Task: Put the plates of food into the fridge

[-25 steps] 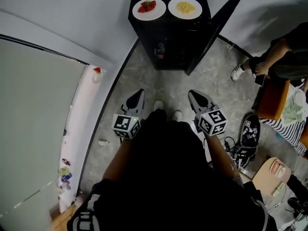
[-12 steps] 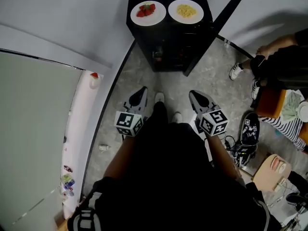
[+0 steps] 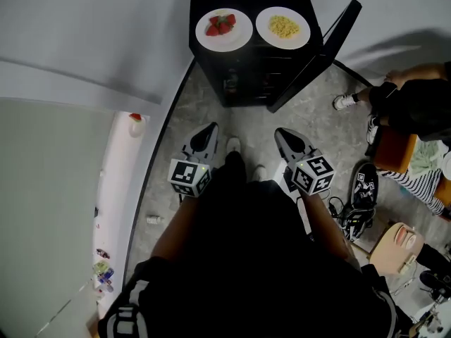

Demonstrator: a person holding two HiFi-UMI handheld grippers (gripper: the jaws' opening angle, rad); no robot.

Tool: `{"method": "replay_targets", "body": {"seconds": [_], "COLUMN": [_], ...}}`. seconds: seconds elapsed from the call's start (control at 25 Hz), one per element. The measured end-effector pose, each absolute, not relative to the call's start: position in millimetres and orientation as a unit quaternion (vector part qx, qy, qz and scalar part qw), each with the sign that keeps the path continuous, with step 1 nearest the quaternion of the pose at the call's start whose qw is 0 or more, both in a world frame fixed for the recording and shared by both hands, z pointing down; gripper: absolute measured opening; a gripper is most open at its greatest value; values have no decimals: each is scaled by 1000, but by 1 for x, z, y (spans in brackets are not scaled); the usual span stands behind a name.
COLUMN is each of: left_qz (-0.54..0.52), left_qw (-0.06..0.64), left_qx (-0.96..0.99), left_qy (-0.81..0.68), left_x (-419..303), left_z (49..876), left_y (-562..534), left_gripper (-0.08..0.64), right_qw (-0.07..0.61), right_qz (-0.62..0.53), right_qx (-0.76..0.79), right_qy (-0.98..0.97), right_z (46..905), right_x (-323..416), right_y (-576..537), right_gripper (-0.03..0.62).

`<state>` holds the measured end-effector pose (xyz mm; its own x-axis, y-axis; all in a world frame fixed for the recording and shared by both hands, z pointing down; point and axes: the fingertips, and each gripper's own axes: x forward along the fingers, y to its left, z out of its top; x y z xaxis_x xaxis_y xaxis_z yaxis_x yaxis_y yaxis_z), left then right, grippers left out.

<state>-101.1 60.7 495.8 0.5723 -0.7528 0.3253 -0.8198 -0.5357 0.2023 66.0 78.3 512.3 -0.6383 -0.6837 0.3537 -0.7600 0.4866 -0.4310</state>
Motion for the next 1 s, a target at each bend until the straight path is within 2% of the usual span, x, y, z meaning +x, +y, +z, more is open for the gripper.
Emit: {"method": "replay_targets", "body": {"seconds": [1.0], "left_qz": [77], "left_qw": [186], "left_qx": [897], "left_qy": [-394], "left_x": [-115], "left_z": [504], "left_y": [-28], "left_gripper": [21], "right_qw": [67], "right_qz": [287], "right_qx": [481], "right_qy": [-826], "right_z": [505], "right_x": [47], "right_y": [-4], "right_gripper": [25]}}
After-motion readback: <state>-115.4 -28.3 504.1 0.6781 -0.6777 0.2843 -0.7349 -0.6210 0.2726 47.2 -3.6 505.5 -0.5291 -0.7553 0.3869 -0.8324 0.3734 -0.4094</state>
